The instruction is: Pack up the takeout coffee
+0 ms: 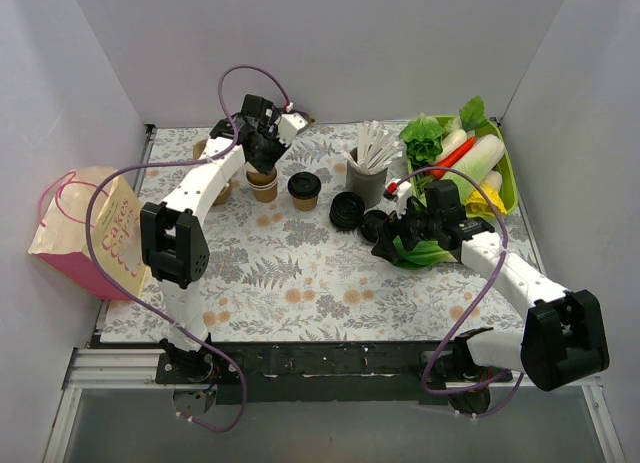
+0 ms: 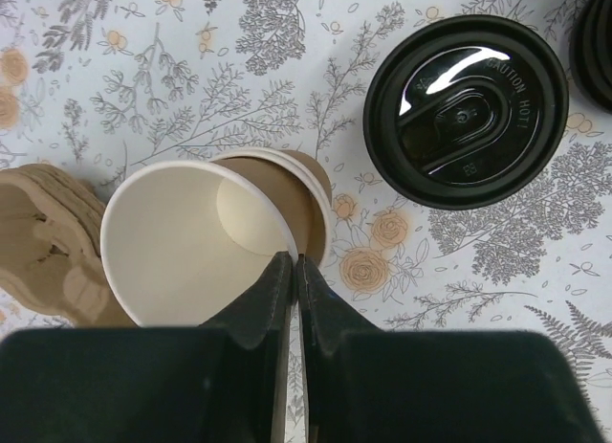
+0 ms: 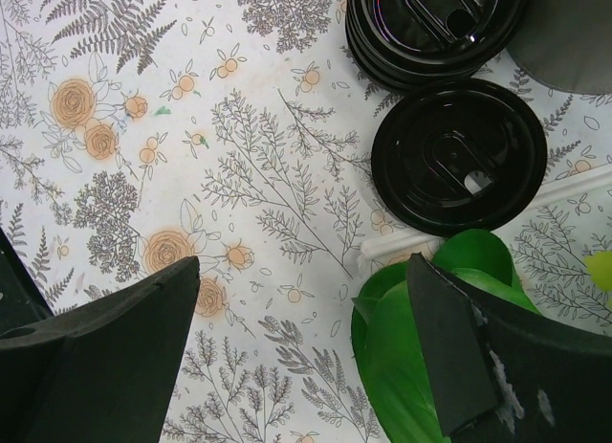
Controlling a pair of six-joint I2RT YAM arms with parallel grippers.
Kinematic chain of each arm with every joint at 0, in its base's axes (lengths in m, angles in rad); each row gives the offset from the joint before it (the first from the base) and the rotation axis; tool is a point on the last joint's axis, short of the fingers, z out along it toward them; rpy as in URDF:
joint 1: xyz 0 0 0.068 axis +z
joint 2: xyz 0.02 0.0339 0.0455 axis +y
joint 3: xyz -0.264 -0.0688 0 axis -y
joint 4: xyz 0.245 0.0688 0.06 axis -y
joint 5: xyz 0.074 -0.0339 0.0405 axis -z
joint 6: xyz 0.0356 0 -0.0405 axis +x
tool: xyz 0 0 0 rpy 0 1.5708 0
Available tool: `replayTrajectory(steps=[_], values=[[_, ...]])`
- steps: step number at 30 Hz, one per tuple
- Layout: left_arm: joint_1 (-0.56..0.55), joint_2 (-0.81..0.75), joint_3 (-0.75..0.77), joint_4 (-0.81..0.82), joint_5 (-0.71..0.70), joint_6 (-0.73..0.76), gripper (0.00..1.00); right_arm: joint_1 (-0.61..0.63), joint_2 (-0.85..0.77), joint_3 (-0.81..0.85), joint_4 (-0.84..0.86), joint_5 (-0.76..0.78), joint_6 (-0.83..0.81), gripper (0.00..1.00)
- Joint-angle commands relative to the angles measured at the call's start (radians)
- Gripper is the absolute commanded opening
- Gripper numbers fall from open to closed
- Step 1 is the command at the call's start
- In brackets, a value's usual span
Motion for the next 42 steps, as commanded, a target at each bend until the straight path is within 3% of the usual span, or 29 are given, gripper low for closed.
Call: replayTrajectory(steps=[1, 9, 13, 16, 19, 21, 24, 27, 35, 42], values=[[-0.002, -0.077, 0.054, 0.004, -0.069, 0.023, 0.00, -0.006, -0.032, -0.002, 0.025, -0.019, 0.000, 0.96], [-0.033, -0.070, 0.206, -0.096, -0.155, 0.039, 0.00, -0.009, -0.041, 0.012, 0.018, -0.020, -0.073, 0.95], [-0.045, -0.098, 0.307, -0.156, -0.161, 0.007, 0.00, -0.009, -0.035, 0.026, 0.005, -0.022, -0.265, 0.90], [-0.064, -0.165, 0.303, -0.231, -0.042, -0.042, 0.00, -0.007, -0.011, 0.029, -0.015, -0.020, -0.411, 0.87], [-0.117, -0.253, 0.133, -0.260, 0.063, -0.062, 0.00, -0.004, 0.018, 0.021, -0.018, -0.005, -0.504, 0.84], [-0.157, -0.374, -0.092, -0.236, 0.123, -0.070, 0.00, 0.008, 0.025, -0.012, 0.017, 0.015, -0.555, 0.82], [-0.188, -0.538, -0.396, -0.138, 0.167, -0.079, 0.00, 0.040, 0.028, -0.069, 0.108, 0.055, -0.601, 0.80], [-0.217, -0.630, -0.573, -0.061, 0.190, -0.104, 0.00, 0.103, 0.025, -0.121, 0.185, 0.113, -0.639, 0.77], [-0.309, -0.621, -0.708, 0.106, 0.138, -0.236, 0.00, 0.260, 0.065, -0.236, 0.444, 0.299, -0.683, 0.70], [-0.349, -0.564, -0.787, 0.189, 0.118, -0.334, 0.00, 0.267, 0.083, -0.230, 0.484, 0.351, -0.653, 0.65]])
